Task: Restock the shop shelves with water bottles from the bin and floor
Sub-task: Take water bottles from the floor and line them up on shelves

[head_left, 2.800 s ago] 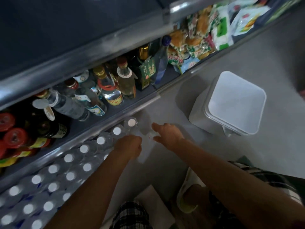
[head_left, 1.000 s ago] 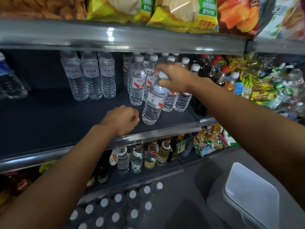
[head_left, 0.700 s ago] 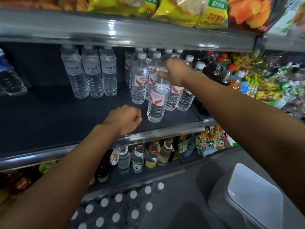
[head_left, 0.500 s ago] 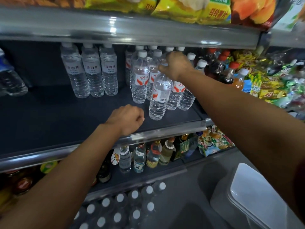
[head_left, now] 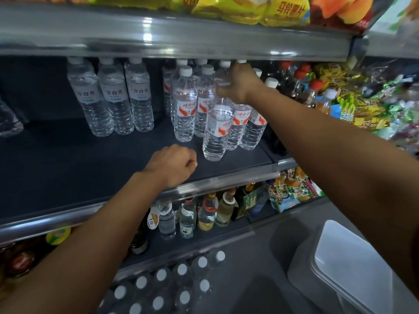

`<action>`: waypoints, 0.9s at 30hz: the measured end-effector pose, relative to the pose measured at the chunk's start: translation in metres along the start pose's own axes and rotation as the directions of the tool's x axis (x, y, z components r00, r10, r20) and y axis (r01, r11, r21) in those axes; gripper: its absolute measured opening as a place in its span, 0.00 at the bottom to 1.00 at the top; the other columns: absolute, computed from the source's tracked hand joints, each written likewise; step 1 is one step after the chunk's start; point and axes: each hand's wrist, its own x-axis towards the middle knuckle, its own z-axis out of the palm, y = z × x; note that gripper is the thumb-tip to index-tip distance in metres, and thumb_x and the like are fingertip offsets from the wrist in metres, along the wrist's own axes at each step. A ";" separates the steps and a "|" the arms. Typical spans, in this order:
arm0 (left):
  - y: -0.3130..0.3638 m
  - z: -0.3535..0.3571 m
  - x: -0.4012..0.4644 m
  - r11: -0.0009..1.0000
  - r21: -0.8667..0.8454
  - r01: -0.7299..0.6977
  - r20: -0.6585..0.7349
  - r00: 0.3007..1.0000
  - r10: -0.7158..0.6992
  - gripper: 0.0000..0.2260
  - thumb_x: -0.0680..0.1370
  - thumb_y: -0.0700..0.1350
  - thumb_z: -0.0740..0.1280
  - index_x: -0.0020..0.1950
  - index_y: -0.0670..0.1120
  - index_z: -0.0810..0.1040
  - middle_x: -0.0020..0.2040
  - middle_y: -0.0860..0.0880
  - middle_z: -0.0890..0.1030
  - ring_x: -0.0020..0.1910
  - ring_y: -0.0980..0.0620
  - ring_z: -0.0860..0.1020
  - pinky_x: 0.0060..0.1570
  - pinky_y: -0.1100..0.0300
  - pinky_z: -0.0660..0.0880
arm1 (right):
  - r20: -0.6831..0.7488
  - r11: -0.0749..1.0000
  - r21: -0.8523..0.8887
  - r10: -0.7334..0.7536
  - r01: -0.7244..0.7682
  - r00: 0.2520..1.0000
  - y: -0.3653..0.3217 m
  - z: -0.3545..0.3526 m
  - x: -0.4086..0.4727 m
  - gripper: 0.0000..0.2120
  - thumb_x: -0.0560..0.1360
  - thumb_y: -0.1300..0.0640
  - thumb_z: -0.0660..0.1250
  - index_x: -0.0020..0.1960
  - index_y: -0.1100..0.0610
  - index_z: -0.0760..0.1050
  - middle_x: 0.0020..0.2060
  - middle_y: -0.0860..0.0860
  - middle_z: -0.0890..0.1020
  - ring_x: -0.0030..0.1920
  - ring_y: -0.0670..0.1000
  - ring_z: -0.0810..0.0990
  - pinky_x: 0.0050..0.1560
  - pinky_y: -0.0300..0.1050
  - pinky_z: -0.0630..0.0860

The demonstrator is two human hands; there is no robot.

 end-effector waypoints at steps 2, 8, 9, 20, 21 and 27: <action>0.001 0.002 0.002 1.000 0.000 -0.001 0.001 1.000 0.001 0.08 0.79 0.49 0.61 0.49 0.51 0.79 0.48 0.50 0.81 0.49 0.46 0.78 0.45 0.56 0.71 | -0.034 0.999 -0.007 0.038 -0.038 0.999 0.001 0.003 0.004 0.18 0.75 0.47 0.67 0.53 0.62 0.74 0.47 0.59 0.75 0.51 0.58 0.77 0.42 0.44 0.66; 0.003 0.008 0.005 1.000 0.001 0.010 0.017 1.000 -0.010 0.08 0.79 0.49 0.61 0.48 0.50 0.79 0.47 0.50 0.80 0.48 0.47 0.78 0.46 0.55 0.73 | -0.120 0.993 0.061 0.105 -0.098 0.987 0.002 0.013 0.013 0.14 0.74 0.47 0.67 0.49 0.58 0.73 0.47 0.56 0.75 0.51 0.57 0.77 0.42 0.44 0.69; 0.003 0.009 0.006 1.000 0.000 0.008 0.022 1.000 -0.008 0.08 0.79 0.49 0.60 0.48 0.50 0.79 0.47 0.50 0.80 0.48 0.47 0.78 0.46 0.55 0.73 | -0.131 0.992 0.073 0.111 -0.102 0.985 0.002 0.014 0.014 0.14 0.73 0.48 0.68 0.48 0.59 0.73 0.48 0.57 0.76 0.52 0.57 0.78 0.43 0.44 0.70; 0.008 0.023 0.004 1.000 -0.011 -0.001 0.058 0.998 0.002 0.08 0.79 0.48 0.61 0.47 0.50 0.79 0.47 0.51 0.81 0.48 0.47 0.78 0.46 0.55 0.73 | -0.123 0.981 0.157 0.134 -0.114 0.983 0.005 0.018 0.005 0.24 0.72 0.43 0.71 0.56 0.61 0.74 0.51 0.54 0.78 0.50 0.52 0.76 0.45 0.40 0.68; 0.010 0.025 0.002 1.000 -0.018 -0.006 0.060 0.998 0.007 0.08 0.79 0.48 0.61 0.47 0.50 0.79 0.46 0.51 0.80 0.47 0.48 0.78 0.46 0.54 0.74 | -0.114 0.980 0.159 0.135 -0.116 0.984 0.006 0.016 -0.002 0.20 0.73 0.44 0.70 0.53 0.60 0.74 0.47 0.53 0.77 0.47 0.51 0.74 0.44 0.40 0.67; 0.028 0.060 -0.019 0.999 -0.017 -0.046 0.150 0.987 0.048 0.07 0.79 0.48 0.61 0.48 0.50 0.78 0.46 0.49 0.80 0.46 0.46 0.78 0.44 0.55 0.73 | -0.142 0.979 0.176 0.133 -0.107 0.981 0.014 0.028 -0.081 0.13 0.76 0.53 0.63 0.53 0.62 0.75 0.52 0.60 0.79 0.52 0.60 0.78 0.47 0.46 0.74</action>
